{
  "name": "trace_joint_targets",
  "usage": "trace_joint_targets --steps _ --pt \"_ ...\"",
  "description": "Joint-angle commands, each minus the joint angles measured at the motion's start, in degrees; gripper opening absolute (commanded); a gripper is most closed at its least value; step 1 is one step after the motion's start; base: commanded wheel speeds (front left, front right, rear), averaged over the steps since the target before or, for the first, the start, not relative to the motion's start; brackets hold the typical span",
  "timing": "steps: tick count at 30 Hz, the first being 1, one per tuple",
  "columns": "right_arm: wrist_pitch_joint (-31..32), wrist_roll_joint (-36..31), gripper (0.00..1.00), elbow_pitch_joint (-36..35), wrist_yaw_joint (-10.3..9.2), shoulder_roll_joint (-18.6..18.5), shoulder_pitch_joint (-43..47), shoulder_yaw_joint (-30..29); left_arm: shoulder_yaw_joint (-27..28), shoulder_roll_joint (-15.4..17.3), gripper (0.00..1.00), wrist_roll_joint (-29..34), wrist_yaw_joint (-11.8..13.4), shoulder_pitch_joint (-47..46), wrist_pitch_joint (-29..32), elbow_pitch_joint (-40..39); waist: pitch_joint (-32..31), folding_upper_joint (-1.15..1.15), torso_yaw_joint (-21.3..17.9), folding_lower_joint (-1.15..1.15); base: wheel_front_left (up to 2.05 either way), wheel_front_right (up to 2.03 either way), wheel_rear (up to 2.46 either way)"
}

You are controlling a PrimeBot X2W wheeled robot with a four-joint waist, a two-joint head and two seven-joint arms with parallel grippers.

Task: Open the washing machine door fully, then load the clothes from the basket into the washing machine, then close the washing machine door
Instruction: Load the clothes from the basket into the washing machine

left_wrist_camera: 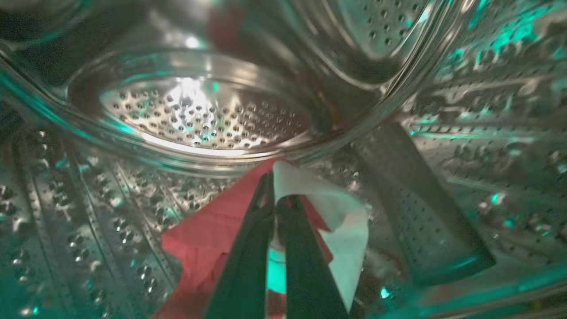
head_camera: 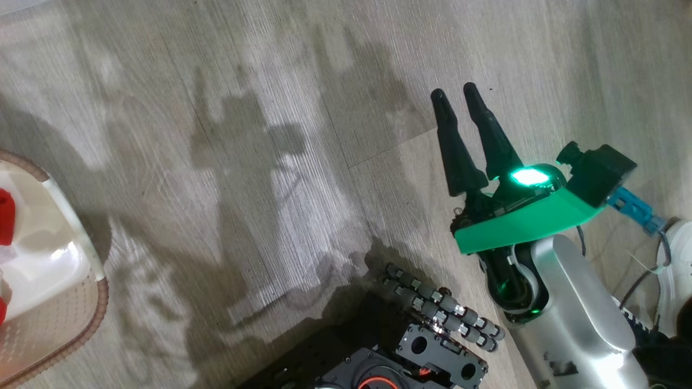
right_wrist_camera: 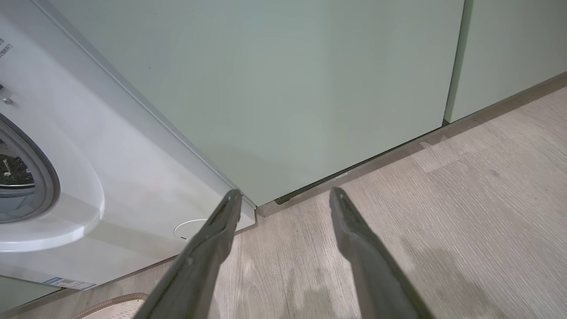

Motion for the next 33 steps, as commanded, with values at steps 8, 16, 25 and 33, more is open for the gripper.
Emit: trace_joint_targets --steps 8,16,25,33 --pt "-0.37 0.27 1.00 -1.66 0.00 -0.25 0.92 0.45 -1.52 1.48 0.76 0.14 0.63 -2.96 -0.47 0.69 0.42 0.00 0.21 0.00 0.00 0.00 0.00" --pt "-0.37 -0.22 1.00 -1.14 0.00 -0.25 -0.20 0.42 -2.21 0.85 1.00 -0.59 0.60 -2.47 -1.44 1.99 -0.47 0.00 0.35 0.00 0.00 0.00 0.00" --pt "-0.37 -3.03 1.00 -0.58 0.00 -0.25 -0.26 -2.45 -1.90 -1.87 1.00 -2.72 0.72 2.33 -2.87 3.07 -4.09 0.00 3.77 0.00 0.00 0.00 0.00" --pt "-0.37 -7.82 1.00 0.48 0.00 -0.25 1.17 -6.40 -1.14 -7.37 1.00 -5.85 0.34 12.18 -5.48 3.62 -10.60 0.00 9.80 0.00 0.00 0.00 0.00"
